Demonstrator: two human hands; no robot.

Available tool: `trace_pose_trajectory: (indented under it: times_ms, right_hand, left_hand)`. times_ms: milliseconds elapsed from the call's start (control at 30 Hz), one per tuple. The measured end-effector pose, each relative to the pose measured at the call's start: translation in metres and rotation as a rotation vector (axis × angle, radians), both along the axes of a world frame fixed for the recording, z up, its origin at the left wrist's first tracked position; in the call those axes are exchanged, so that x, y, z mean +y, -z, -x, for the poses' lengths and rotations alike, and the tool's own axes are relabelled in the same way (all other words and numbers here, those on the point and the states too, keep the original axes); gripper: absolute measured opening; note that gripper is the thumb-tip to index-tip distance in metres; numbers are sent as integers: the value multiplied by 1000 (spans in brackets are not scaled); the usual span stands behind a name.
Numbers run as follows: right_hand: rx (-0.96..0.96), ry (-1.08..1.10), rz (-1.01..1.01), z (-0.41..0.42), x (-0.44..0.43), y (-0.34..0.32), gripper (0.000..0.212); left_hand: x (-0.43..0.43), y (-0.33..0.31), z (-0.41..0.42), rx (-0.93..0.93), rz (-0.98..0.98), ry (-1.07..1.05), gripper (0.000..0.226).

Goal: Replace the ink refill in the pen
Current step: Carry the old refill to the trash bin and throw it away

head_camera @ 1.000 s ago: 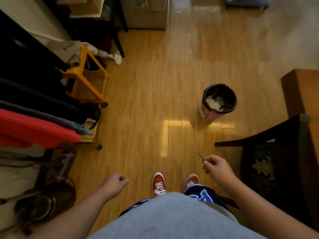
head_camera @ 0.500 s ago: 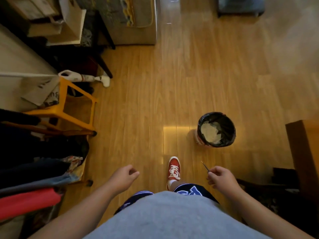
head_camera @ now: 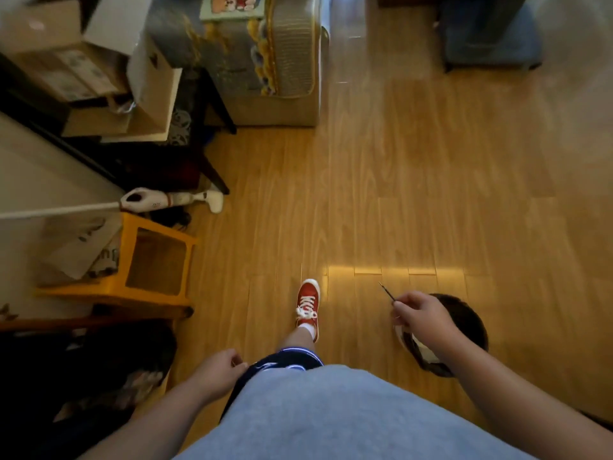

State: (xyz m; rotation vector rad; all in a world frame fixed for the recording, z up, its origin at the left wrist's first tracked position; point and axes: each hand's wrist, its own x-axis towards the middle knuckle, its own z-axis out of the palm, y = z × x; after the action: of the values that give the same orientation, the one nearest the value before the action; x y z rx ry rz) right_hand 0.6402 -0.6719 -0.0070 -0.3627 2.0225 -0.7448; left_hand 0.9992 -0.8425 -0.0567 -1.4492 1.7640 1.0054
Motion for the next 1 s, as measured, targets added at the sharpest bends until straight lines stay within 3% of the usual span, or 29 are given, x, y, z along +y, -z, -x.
trace_pose_trajectory:
  times_ms: [167,367,700,1000]
  right_hand:
    - [-4,168,-89,44,-35,-4,11]
    - [4,473,-148,87,-18,-2,14]
    - [-135,887,-252,179,39,40,14]
    - [-121,1041,-154,336,63,34,18]
  left_hand:
    - [-109,-2,85,12,46,119,13]
    - [-192,-23,237,99,75,372,20]
    - [-187,-28,514,199,25,771,22]
    - [-172,-34,666,65,23,965,23]
